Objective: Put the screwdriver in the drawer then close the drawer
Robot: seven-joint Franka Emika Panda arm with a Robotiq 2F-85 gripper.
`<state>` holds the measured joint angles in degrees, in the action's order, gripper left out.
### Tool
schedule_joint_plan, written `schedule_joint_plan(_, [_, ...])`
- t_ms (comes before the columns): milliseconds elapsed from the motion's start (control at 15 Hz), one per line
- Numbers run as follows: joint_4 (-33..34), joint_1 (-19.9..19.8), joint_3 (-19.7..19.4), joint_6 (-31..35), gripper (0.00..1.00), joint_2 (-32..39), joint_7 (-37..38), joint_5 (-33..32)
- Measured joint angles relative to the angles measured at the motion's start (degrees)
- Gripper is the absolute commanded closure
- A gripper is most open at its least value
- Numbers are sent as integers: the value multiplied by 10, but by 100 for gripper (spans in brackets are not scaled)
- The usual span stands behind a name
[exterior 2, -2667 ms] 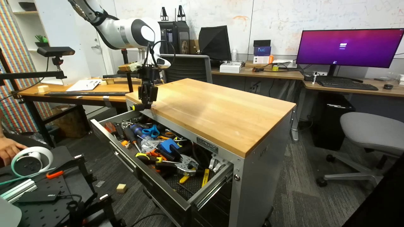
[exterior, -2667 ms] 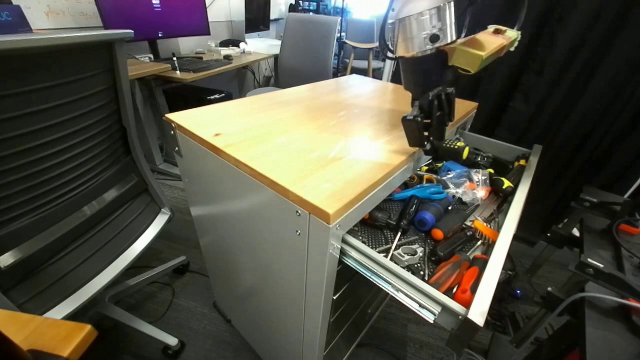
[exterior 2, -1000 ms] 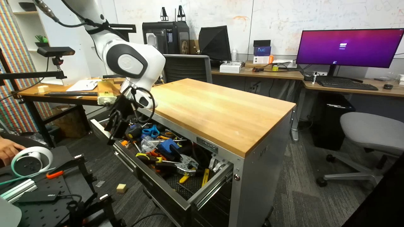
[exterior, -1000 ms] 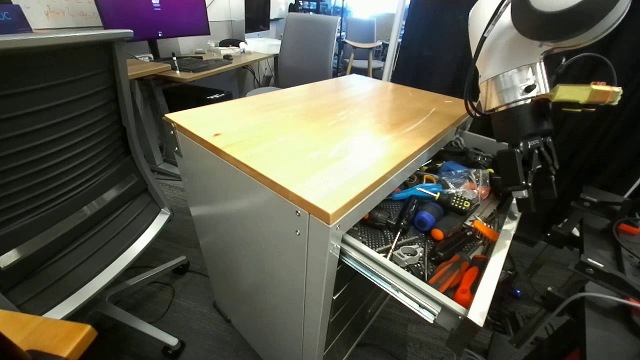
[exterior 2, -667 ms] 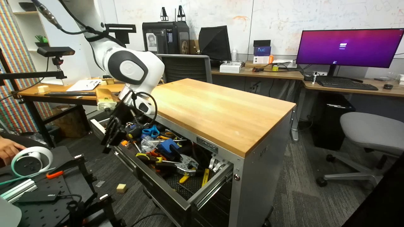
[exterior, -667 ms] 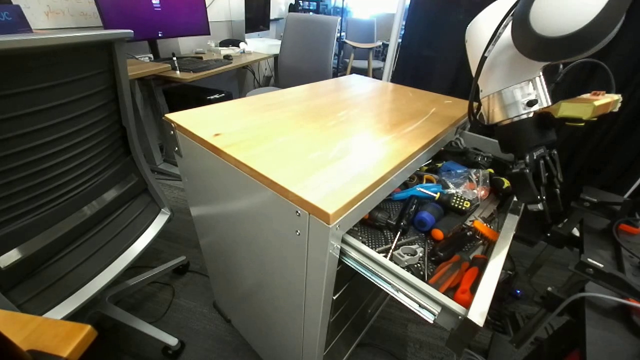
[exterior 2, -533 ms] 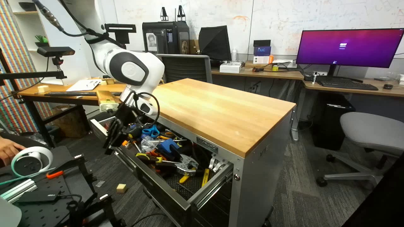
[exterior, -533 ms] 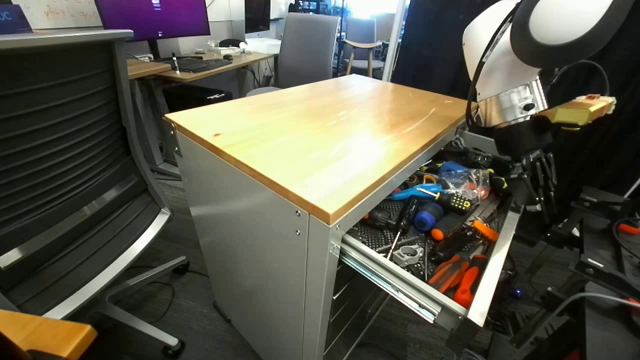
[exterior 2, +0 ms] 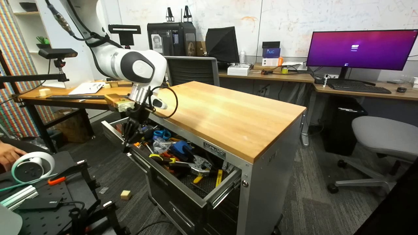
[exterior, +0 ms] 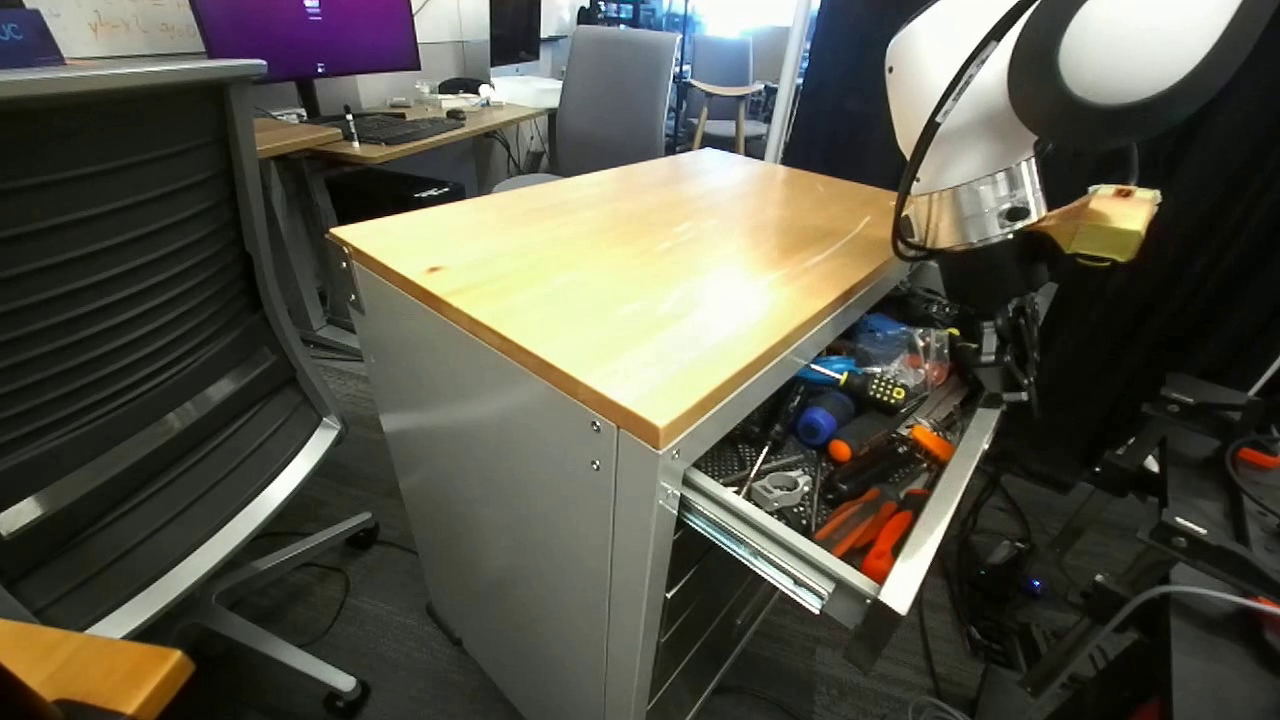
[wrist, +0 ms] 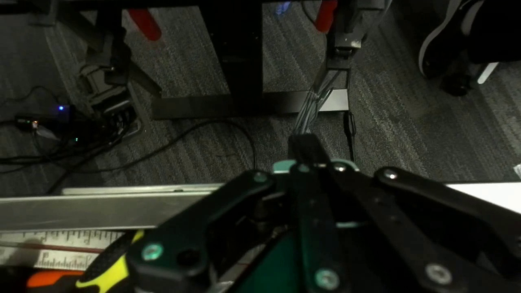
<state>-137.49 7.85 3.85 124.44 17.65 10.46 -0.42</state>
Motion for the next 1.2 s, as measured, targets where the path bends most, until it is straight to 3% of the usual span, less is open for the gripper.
schedule_joint_plan(800, [151,60,7,27,100,96,0,-146])
schedule_joint_plan(1200, [148,100,6,73,100,94,75,-190])
